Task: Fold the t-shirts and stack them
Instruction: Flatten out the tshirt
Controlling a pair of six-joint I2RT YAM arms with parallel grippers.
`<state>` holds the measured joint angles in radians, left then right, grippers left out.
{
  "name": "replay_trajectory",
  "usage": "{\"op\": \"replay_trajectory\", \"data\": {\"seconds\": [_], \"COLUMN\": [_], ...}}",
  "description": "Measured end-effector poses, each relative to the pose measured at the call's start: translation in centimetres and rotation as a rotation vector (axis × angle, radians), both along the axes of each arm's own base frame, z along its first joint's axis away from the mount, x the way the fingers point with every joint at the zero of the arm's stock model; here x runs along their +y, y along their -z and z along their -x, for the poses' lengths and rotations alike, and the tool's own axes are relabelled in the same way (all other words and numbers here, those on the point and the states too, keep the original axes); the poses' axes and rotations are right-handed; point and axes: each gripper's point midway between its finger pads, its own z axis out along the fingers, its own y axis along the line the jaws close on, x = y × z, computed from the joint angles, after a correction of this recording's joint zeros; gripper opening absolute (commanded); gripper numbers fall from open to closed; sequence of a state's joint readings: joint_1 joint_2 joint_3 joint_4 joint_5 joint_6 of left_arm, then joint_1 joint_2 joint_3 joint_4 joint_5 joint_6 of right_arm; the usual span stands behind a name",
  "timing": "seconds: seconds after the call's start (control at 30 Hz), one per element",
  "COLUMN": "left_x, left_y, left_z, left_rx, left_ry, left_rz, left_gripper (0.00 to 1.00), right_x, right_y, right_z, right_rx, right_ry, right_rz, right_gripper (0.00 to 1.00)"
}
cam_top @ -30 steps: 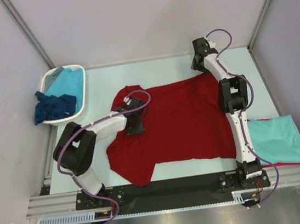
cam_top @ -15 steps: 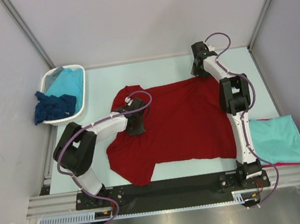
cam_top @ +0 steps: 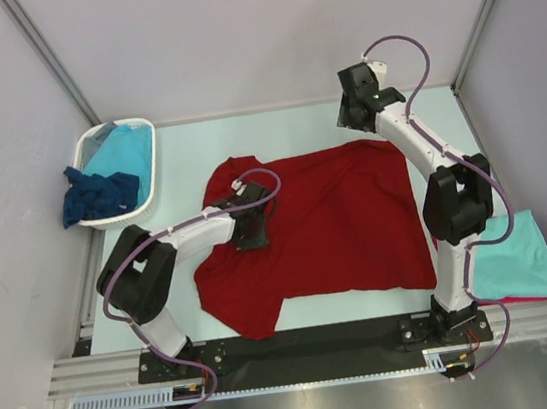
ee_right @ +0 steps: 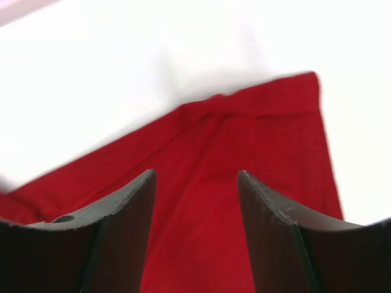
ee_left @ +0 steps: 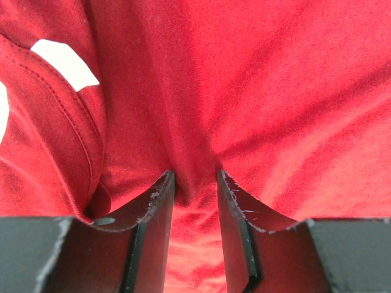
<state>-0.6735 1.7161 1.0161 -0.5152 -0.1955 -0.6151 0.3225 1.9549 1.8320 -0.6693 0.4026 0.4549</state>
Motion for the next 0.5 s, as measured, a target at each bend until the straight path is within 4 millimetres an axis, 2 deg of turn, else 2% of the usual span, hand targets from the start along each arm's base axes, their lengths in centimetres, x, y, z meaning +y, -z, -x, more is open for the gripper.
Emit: {"op": "replay_trajectory", "data": {"seconds": [0.2, 0.3, 0.5], "left_x": [-0.1, -0.1, -0.1], "left_y": [0.0, 0.0, 0.0], "left_z": [0.9, 1.1, 1.1], "left_rx": [0.000, -0.002, -0.001], "left_ry": [0.002, 0.005, 0.003], "left_rz": [0.006, 0.006, 0.006], "left_gripper": [0.36, 0.34, 0.33], "right_x": [-3.6, -3.9, -3.8], "right_y": [5.6, 8.4, 11.3], "right_z": [-1.0, -0.8, -1.2], "right_rx": [0.113, 0.172, 0.228], "right_ry": [0.071, 0.075, 0.070], "right_rz": [0.032, 0.043, 0.045], "right_gripper": [0.53, 0.49, 0.42]}}
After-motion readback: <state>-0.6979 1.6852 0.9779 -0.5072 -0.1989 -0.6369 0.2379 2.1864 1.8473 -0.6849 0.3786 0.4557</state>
